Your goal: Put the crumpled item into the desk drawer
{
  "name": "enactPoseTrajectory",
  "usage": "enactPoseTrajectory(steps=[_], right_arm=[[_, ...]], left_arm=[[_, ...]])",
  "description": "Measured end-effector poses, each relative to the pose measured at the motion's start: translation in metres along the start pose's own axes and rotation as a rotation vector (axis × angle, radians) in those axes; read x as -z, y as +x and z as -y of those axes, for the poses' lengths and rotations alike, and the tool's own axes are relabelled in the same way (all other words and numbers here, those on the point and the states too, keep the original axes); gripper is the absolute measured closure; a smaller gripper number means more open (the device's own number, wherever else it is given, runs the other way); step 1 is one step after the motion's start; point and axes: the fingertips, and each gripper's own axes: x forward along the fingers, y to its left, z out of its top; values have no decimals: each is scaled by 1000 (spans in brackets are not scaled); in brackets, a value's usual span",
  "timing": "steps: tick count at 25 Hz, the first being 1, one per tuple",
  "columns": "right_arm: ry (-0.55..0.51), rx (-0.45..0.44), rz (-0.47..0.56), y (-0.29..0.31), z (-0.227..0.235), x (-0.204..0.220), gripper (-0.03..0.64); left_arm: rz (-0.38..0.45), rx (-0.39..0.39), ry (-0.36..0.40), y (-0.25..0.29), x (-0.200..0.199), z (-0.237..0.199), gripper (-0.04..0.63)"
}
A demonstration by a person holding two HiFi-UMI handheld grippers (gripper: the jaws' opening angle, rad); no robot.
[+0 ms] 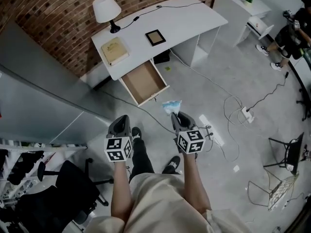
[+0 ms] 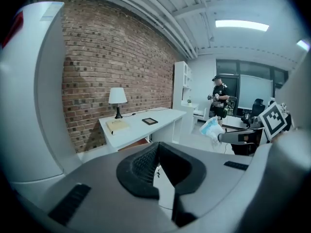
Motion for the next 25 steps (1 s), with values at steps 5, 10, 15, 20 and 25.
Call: enactPoseTrajectory(steps=[5,10,15,20,25], right_arm=[[-10,13,9,44,-2,-21,529],[12,58,7,95,0,-41,529],[39,82,-39,159,-4,-43,529],[73,104,-65,222,-12,-39,529],[101,132,-85,262,-14,-33,529]], left_arm=[[22,70,43,47,-30,-29,578],[28,121,36,100,-55,-69,578],[-13,173,42,149,-57,-107,578],[-41,238,62,195,-57,-142,578],[-79,307,85,227,-50,-158,578]])
